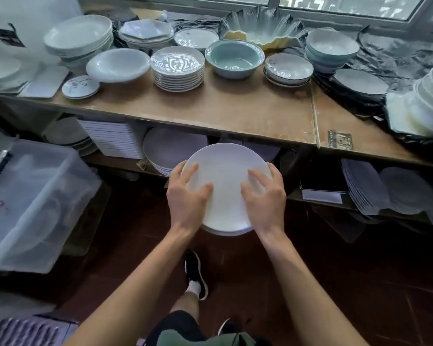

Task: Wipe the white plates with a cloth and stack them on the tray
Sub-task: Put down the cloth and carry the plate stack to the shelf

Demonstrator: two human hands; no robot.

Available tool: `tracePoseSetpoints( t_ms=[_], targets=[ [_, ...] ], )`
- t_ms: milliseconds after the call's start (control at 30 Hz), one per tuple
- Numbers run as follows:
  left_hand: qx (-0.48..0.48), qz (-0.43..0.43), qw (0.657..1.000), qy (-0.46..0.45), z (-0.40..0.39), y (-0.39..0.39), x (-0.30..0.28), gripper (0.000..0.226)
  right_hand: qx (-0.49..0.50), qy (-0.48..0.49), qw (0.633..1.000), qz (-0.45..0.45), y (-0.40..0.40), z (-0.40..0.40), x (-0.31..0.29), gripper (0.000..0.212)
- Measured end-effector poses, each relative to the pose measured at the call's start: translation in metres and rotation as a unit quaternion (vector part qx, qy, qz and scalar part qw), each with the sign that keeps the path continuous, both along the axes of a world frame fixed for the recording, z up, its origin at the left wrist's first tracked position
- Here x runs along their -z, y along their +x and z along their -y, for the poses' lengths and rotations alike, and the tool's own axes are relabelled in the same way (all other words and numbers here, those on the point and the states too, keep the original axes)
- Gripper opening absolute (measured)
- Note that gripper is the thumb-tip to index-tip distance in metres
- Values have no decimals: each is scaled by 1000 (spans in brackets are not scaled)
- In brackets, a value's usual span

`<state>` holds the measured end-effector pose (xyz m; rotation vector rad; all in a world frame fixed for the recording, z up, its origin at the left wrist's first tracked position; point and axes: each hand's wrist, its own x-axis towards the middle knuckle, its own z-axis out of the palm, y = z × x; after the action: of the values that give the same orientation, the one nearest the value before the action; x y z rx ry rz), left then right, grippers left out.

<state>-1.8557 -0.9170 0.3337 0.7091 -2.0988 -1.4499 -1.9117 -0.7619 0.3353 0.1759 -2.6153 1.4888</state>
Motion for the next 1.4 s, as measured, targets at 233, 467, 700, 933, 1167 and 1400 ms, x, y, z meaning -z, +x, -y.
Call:
tracePoseSetpoints(
  t_ms=[233, 467, 700, 933, 1167, 1400],
  targets=[
    [26, -5, 999, 27, 58, -112, 9, 52, 19, 17, 1000, 7, -105, 54, 1, 36],
    [61, 12, 998, 2, 98, -210, 3, 55, 63, 7, 998, 4, -190, 89, 2, 38],
    [85, 31, 996, 9, 109, -313, 19, 55, 78, -5, 997, 18, -288, 100, 22, 37],
    [75, 46, 996, -7, 103, -414, 42, 52, 68, 6, 997, 24, -394, 97, 45, 34],
    [57, 85, 995, 21, 109, -483, 78, 54, 51, 21, 997, 52, -468, 103, 84, 34],
    [64, 111, 992, 13, 128, -524, 122, 53, 58, 39, 995, 77, -508, 123, 126, 35]
  ],
)
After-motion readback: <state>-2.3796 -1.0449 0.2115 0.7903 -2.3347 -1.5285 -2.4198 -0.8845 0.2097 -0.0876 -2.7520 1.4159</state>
